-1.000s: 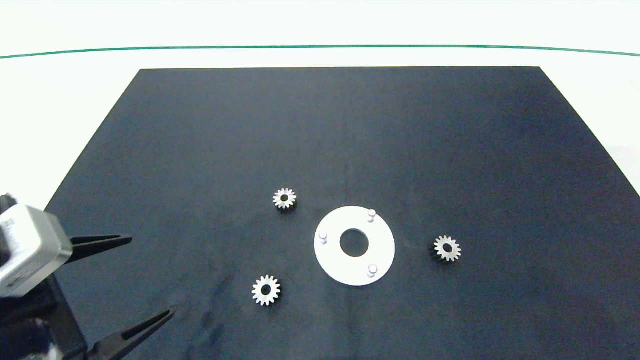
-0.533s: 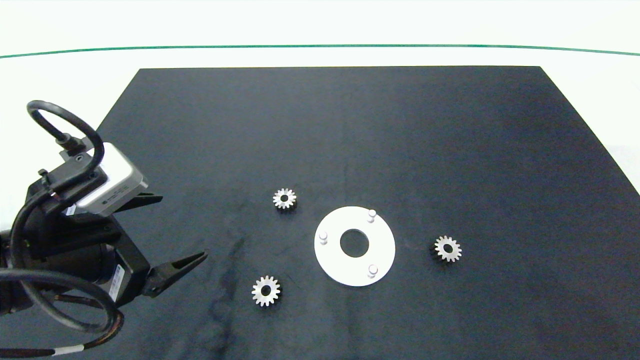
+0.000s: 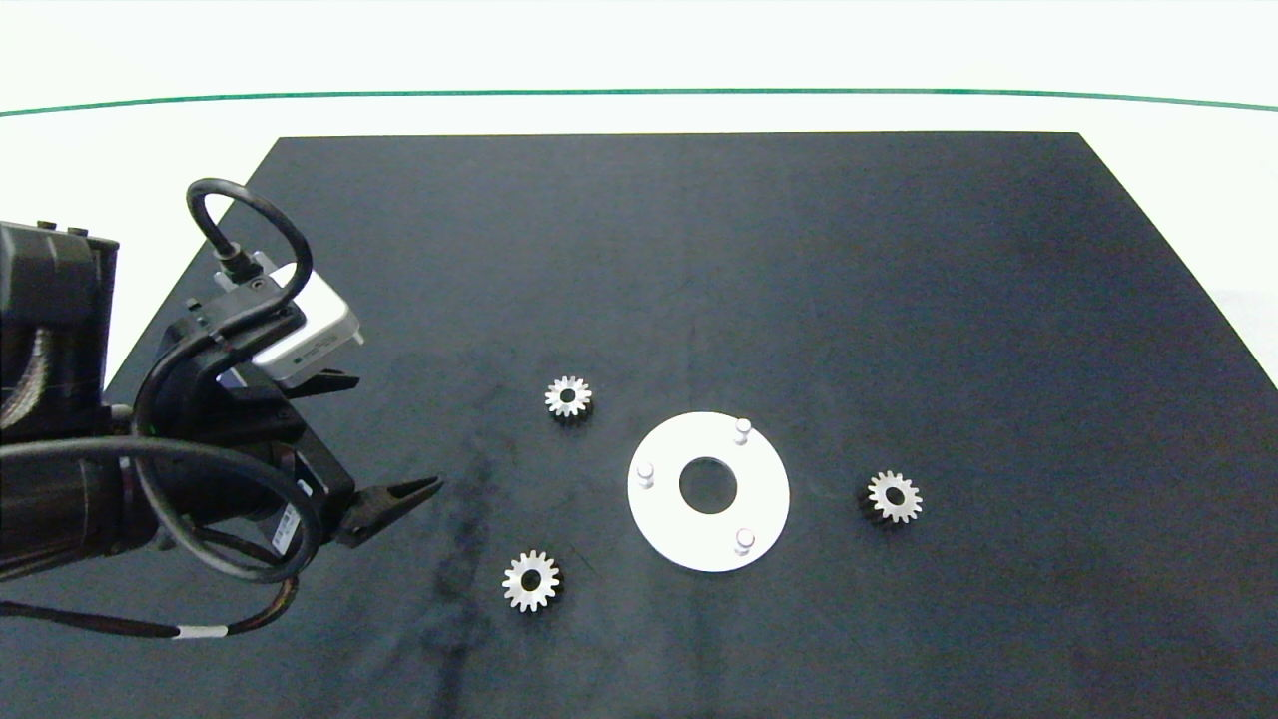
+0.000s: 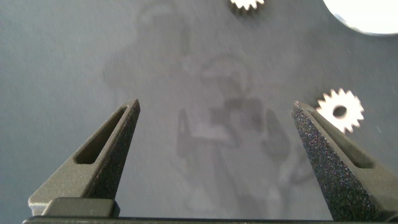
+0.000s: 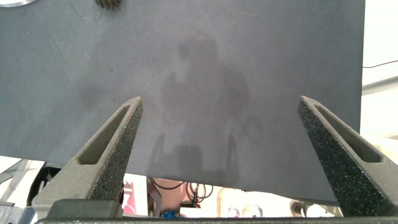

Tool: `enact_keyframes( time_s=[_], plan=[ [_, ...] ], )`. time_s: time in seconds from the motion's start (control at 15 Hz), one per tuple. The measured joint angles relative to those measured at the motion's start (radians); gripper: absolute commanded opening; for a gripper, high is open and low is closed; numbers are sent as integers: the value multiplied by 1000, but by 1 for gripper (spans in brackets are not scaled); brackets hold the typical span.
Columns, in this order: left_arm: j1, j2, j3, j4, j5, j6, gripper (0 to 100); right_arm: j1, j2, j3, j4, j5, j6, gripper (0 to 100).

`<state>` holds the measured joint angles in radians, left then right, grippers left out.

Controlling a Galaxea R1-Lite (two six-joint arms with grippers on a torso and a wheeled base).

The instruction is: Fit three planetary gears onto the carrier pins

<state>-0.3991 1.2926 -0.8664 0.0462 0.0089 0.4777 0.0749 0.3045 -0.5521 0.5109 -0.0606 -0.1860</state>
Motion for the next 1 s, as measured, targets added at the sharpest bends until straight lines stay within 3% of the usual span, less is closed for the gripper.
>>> enact_keyframes(
  time_s=[0.2,0.67,1.0],
  plan=[
    [-8,55,-61,1,3,0,100,1,0,2,0,-2,0,100],
    [-103,140,-123,1,71,-11,100,-1,-1,3,0,-2,-1,100],
    [-114,187,-166,2,75,-7,100,-1,-4,13,0,-2,-4,100]
  ],
)
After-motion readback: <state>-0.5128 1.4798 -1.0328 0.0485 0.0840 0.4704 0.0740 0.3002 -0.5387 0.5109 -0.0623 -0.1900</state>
